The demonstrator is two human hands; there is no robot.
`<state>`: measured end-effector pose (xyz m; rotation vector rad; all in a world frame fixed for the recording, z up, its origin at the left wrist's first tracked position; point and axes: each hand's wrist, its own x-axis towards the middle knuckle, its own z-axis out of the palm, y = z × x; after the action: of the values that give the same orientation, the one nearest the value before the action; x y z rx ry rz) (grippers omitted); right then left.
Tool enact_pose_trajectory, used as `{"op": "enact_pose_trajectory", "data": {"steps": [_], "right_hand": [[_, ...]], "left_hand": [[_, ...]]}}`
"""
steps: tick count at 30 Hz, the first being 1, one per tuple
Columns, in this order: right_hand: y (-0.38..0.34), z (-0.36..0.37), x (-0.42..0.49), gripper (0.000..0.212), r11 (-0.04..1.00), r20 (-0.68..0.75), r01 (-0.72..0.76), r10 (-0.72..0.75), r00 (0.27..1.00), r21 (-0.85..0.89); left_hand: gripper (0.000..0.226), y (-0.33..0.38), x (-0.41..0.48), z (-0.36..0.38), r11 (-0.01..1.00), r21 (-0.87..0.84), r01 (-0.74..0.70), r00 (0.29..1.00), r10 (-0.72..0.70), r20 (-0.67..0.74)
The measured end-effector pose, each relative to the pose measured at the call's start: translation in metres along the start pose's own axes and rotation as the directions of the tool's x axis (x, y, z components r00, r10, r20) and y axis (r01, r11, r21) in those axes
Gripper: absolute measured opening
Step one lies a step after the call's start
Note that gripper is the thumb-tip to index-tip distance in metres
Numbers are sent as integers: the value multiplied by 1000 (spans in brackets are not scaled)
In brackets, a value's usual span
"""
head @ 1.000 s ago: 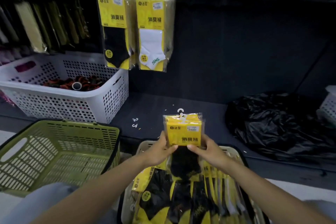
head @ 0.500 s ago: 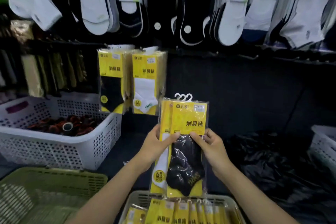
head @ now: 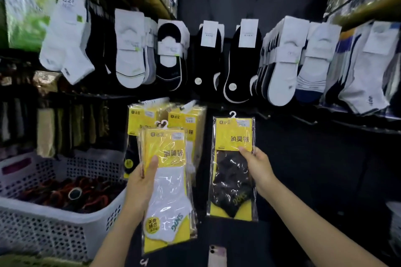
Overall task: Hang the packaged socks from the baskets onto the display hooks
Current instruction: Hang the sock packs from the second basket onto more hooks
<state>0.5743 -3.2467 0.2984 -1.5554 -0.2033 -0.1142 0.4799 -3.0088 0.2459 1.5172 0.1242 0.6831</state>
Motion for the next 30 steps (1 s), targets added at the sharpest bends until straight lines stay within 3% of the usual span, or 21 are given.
{"op": "enact_pose_trajectory", "data": {"steps": [9, 13, 17, 21, 25, 27, 30], "right_hand": [[-5, 24, 53, 12, 992, -6, -15, 15, 1000, -129], [6, 27, 75, 42, 985, -59, -167, 165, 985, -40], [18, 29, 88, 59, 965, -144, -241, 254, 956, 99], [28, 28, 86, 46, 957, -182, -259, 279, 943, 129], [30, 27, 63, 42, 996, -295, -93, 93, 951, 13], [27, 33, 40, 38, 999, -234, -32, 29, 972, -8], [24, 49, -3, 17, 1000, 6, -8, 8, 1000, -4]], "left_hand": [[41, -6, 11, -5, 1000, -6, -29, 999, 29, -21], [42, -13, 8, 2, 1000, -8, 14, 999, -14, -41], [45, -20, 6, 6, 997, -18, 80, 994, -81, -79], [55, -18, 6, 6, 996, -33, 78, 995, -80, -60], [54, -15, 0, 11, 992, -84, 97, 995, -100, -29], [45, -12, -5, 15, 992, -88, 92, 996, -93, -7], [41, -6, -13, 24, 984, -137, 112, 993, -106, 51]]}}
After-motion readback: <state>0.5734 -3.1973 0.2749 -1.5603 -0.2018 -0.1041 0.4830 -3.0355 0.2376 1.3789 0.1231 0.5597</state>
